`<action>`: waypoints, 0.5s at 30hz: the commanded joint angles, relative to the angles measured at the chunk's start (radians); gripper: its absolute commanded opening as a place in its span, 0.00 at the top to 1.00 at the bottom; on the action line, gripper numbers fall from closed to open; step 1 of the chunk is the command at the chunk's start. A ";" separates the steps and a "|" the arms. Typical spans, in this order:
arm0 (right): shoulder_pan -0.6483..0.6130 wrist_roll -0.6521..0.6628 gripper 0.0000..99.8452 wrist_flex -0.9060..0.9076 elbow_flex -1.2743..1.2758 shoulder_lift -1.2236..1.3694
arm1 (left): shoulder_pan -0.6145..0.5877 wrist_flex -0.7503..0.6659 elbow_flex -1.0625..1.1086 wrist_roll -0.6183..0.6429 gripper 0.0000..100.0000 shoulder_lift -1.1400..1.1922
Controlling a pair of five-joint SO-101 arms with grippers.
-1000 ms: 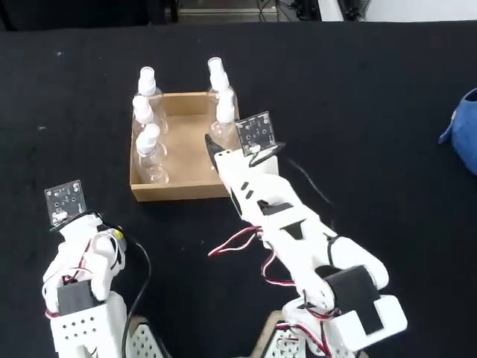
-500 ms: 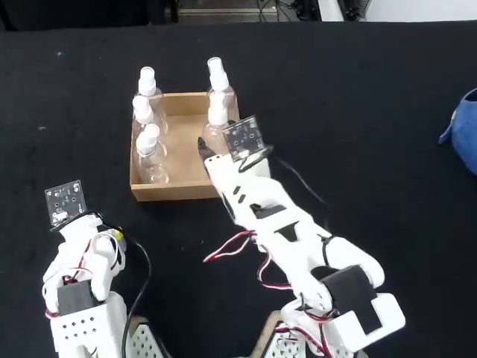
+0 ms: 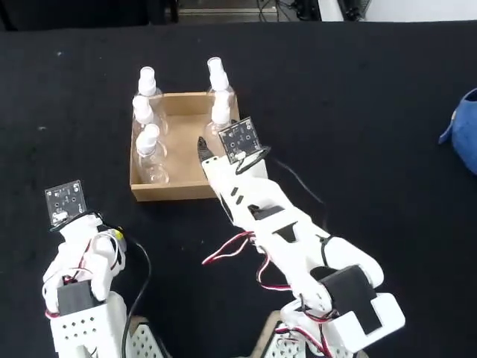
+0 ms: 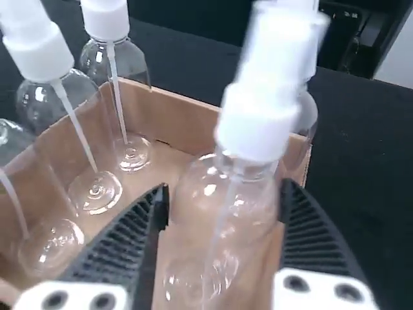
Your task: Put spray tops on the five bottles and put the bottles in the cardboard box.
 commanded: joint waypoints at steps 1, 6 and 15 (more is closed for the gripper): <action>-0.031 0.009 0.70 0.014 -0.035 -0.005 | -0.008 0.002 0.022 -0.002 0.97 -0.018; -0.037 0.009 0.72 0.014 -0.035 -0.007 | -0.008 0.002 0.022 -0.002 0.97 -0.018; -0.038 0.009 0.72 0.014 0.001 -0.059 | -0.008 0.002 0.022 -0.002 0.97 -0.018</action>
